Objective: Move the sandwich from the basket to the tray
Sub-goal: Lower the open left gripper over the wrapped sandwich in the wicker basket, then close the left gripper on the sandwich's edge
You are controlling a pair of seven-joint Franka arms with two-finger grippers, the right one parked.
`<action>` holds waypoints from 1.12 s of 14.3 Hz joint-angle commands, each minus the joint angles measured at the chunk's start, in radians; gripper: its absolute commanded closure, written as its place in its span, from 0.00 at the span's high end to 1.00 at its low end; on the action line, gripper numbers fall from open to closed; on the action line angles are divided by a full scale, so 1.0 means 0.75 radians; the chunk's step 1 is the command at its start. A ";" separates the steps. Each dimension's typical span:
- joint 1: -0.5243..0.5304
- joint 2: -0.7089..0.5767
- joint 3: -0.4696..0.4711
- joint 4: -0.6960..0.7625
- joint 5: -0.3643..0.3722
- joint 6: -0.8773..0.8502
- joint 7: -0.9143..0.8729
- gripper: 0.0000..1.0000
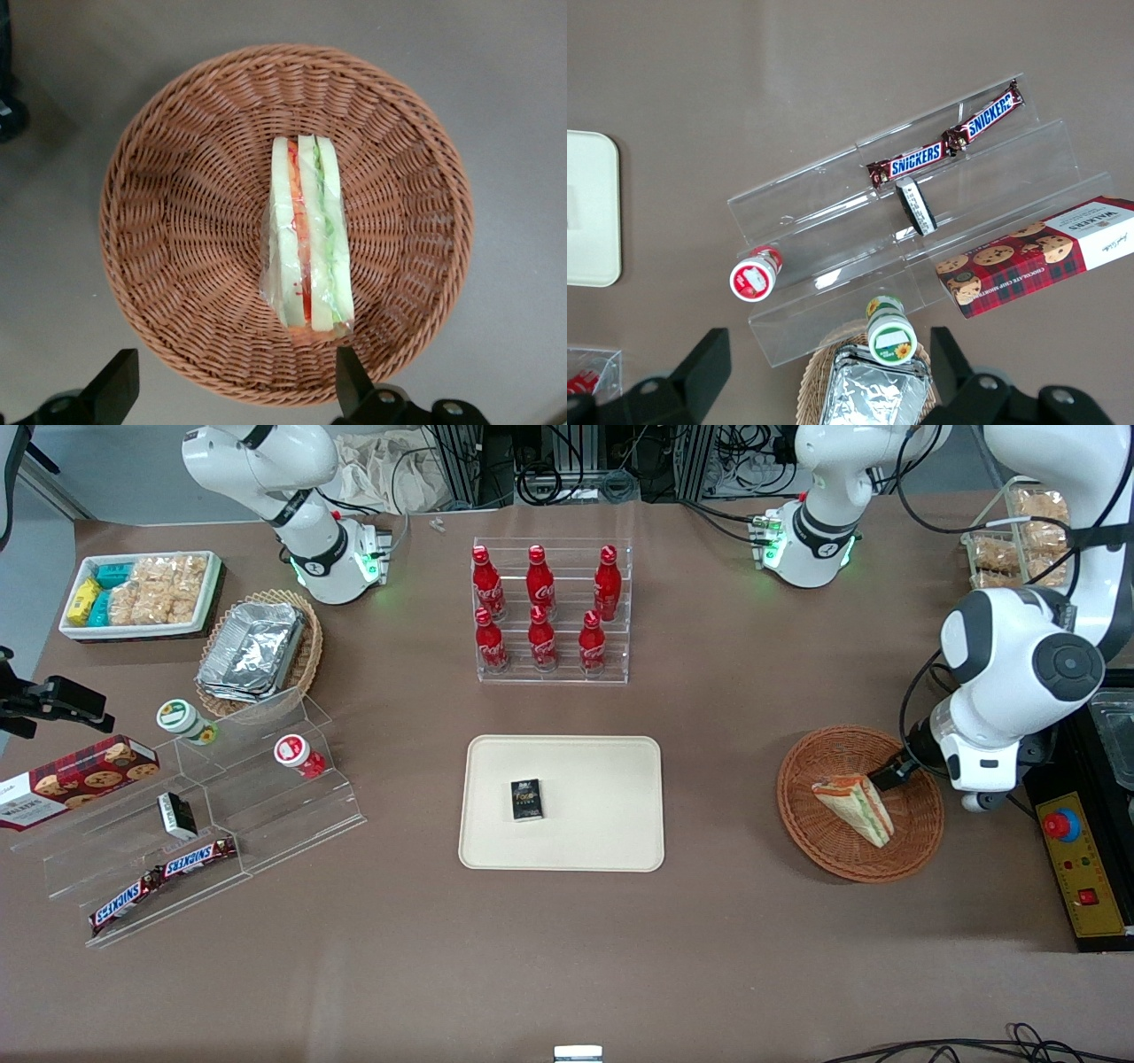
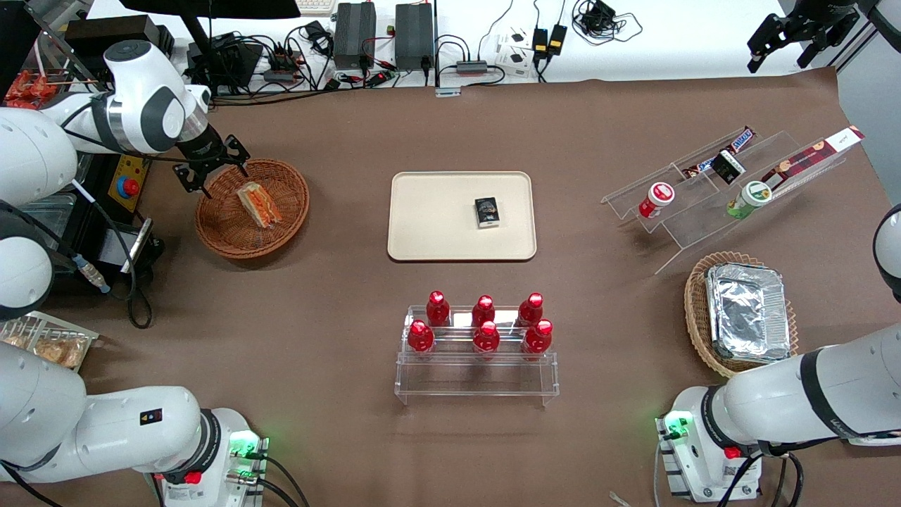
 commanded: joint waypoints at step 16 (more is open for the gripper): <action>0.005 0.124 -0.004 0.001 0.052 0.077 -0.076 1.00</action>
